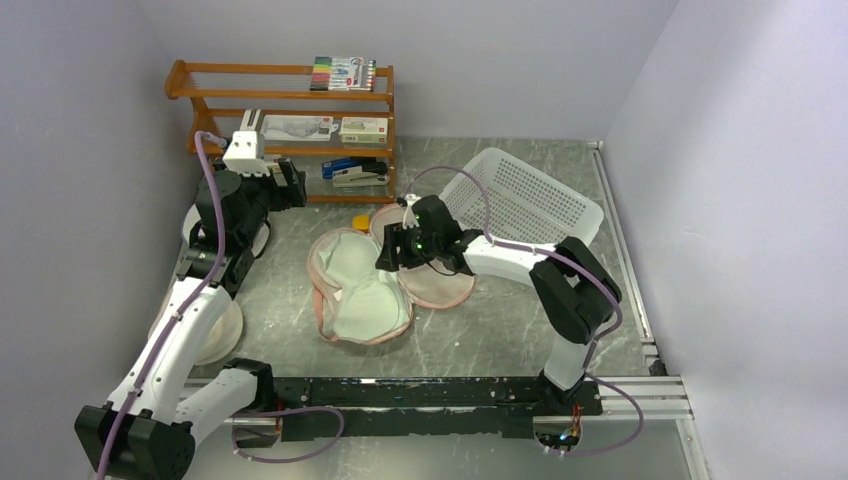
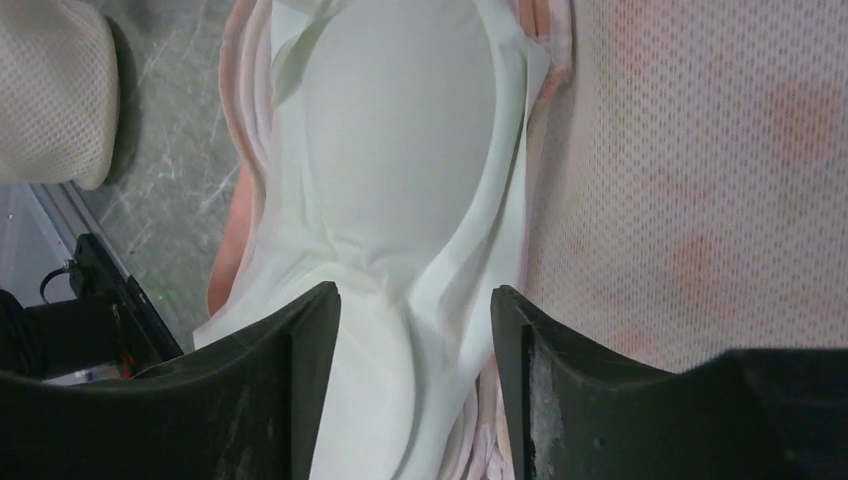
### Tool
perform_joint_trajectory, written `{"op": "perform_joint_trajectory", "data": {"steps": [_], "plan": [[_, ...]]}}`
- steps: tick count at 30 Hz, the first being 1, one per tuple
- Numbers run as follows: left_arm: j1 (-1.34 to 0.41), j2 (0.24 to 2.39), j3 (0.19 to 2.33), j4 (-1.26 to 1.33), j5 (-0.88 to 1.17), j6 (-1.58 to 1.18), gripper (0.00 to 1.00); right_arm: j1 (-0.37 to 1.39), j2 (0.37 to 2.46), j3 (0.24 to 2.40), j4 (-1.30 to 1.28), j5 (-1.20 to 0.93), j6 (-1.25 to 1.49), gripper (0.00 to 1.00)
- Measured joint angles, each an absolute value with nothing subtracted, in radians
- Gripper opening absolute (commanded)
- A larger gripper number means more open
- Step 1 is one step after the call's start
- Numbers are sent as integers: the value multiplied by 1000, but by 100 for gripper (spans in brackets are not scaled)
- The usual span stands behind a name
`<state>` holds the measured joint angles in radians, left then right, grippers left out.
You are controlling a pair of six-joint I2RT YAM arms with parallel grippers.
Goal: Unzip the laundry bag and remove the bra
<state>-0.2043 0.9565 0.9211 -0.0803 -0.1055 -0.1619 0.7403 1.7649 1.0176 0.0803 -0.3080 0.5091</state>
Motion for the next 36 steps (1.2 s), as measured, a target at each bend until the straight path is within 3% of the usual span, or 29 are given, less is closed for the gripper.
{"op": "perform_joint_trajectory", "data": {"steps": [16,23,33,36], "plan": [[-168,969,923,-80,-31,-176,95,739,1891,1122,-11,-186,494,44],[-166,970,923,-80,-22,-178,93,739,1916,1120,10,-211,499,32],[-164,981,925,-80,-13,-184,94,739,1925,1106,65,-242,517,0],[-163,981,925,-80,-12,-184,93,739,1915,1091,64,-241,523,0]]}}
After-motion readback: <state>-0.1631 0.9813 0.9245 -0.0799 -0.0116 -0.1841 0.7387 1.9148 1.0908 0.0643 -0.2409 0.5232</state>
